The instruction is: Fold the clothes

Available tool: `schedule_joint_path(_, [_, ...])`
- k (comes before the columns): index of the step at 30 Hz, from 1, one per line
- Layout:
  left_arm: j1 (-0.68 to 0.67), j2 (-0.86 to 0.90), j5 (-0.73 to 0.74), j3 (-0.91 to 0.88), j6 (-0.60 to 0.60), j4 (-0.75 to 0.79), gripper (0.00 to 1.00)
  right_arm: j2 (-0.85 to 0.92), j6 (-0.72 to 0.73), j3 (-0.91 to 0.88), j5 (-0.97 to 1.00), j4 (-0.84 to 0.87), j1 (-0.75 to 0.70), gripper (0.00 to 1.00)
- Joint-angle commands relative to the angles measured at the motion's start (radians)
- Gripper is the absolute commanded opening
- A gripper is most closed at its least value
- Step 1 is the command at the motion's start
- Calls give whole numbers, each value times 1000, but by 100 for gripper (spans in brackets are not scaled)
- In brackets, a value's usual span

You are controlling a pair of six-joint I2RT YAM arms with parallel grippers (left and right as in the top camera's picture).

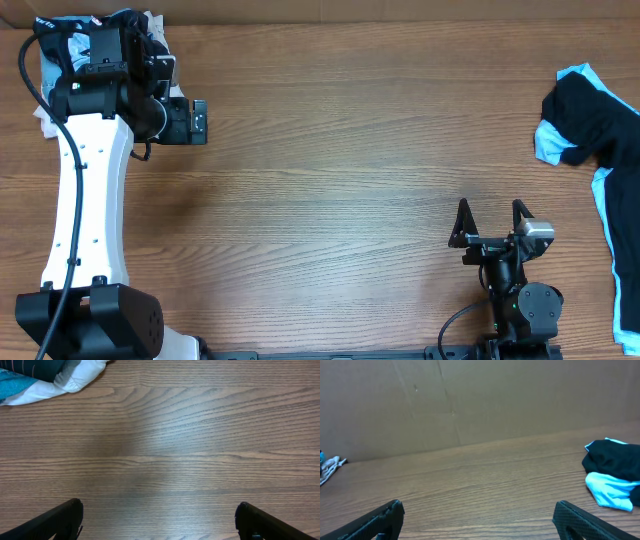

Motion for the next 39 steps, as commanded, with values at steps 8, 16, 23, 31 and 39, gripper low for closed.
schedule_joint_path(8, [-2, 5, -2, -8, 11, 1, 100, -13, -3, -11, -6, 5, -2, 100])
schedule_joint_path(16, [-2, 5, -2, -8, 12, 1, 100, -13, -3, -11, -6, 5, -2, 100])
schedule_joint_path(23, [-2, 2, -3, -8, 11, -7, 100, -13, -3, -11, -6, 5, -2, 100])
schedule_joint_path(31, [-2, -100, 111, -30, -230, -11, 100, -13, -3, -11, -6, 5, -2, 100])
schedule_joint_path(39, [-96, -334, 87, -378, -263, 375, 100, -13, -3, -11, -6, 5, -2, 100])
